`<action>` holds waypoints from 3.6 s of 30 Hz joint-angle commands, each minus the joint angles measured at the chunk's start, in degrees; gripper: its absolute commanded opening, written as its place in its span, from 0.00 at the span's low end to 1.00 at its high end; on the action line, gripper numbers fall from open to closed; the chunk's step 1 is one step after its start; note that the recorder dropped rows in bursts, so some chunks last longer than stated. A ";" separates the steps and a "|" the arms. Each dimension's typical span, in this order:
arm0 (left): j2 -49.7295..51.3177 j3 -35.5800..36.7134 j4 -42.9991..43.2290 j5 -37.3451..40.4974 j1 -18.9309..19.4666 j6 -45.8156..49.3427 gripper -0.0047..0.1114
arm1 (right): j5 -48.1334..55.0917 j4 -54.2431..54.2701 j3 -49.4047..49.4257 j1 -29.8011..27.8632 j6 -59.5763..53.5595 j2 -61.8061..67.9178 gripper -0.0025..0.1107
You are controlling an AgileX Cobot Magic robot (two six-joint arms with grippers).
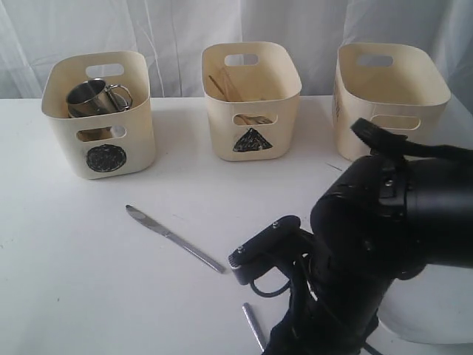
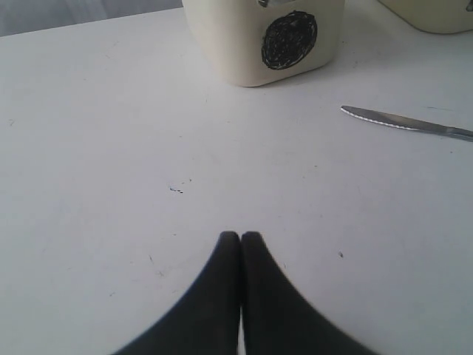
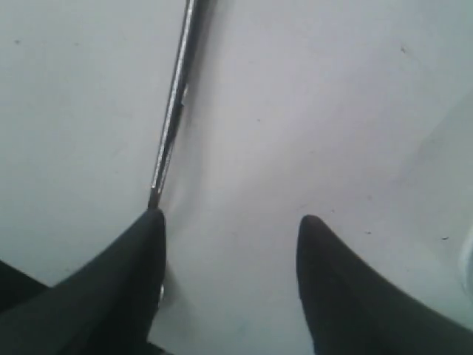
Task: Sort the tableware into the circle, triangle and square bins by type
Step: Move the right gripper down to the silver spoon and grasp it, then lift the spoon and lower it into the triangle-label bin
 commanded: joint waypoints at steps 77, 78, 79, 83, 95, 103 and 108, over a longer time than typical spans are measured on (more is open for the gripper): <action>-0.27 0.24 -0.41 0.25 -0.12 -0.20 0.04 | -41.54 -10.92 -14.53 -16.22 -1.99 4.49 0.02; -0.27 0.24 -0.41 0.25 -0.12 -0.20 0.04 | -42.34 -10.92 -16.47 -16.96 -3.00 5.94 0.02; -0.27 0.24 -0.41 0.25 -0.12 -0.20 0.04 | -43.51 -10.92 -18.30 -17.76 -4.11 7.42 0.02; -0.27 0.24 -0.41 0.25 -0.12 -0.20 0.04 | -49.12 -10.92 -24.70 -20.73 -5.34 12.78 0.02; -0.27 0.24 -0.41 0.25 -0.12 -0.10 0.04 | -54.60 -10.05 -42.84 -25.05 -14.99 28.02 0.02; -0.27 0.24 -0.41 0.25 -0.12 -0.10 0.04 | -48.64 -3.12 -59.41 -27.12 -20.76 41.68 0.02; -0.27 0.24 -0.41 0.25 -0.12 -0.10 0.04 | -44.57 -2.85 -63.45 -27.75 -20.76 44.38 0.22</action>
